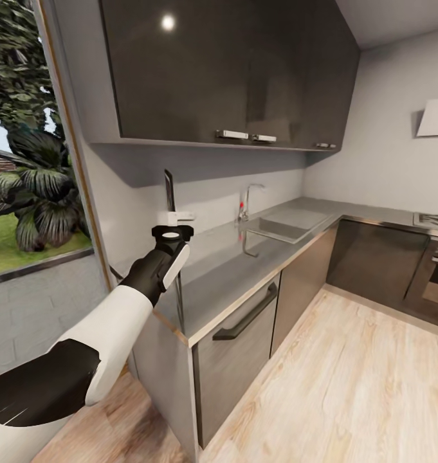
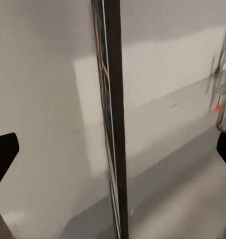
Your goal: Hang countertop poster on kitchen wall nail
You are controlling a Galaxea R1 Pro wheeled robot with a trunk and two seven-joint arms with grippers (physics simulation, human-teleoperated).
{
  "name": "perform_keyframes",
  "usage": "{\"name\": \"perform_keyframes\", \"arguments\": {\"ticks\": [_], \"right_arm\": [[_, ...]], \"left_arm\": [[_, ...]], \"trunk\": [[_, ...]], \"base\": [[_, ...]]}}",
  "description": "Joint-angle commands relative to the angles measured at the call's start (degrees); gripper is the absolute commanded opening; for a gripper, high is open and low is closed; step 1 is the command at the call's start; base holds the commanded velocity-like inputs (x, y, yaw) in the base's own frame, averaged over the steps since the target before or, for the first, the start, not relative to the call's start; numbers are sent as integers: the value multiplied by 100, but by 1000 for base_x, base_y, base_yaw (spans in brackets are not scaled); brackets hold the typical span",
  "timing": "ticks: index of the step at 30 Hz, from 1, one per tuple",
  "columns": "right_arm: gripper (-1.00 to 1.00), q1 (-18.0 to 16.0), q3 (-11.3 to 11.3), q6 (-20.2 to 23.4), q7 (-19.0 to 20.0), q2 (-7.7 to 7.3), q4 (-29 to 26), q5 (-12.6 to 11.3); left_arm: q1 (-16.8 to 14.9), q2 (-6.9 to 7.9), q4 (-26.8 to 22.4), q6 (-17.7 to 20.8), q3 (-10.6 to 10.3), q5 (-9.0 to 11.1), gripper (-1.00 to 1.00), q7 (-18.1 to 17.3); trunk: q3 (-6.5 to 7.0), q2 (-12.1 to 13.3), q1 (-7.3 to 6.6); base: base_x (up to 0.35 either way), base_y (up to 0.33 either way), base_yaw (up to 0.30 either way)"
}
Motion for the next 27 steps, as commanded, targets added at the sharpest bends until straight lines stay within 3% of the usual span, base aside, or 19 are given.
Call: {"name": "perform_keyframes", "arguments": {"ticks": [1, 27], "right_arm": [[100, 2, 9, -6, -24, -2, -5, -1], [100, 2, 18, -5, -24, -2, -5, 5]], "left_arm": [[-5, 0, -1, 16, -19, 46, 100, 45], [-5, 0, 6, 15, 5, 39, 100, 45]], "trunk": [[-6, -3, 2], [-6, -3, 2]], "base": [[168, -4, 0], [95, 0, 0]]}}
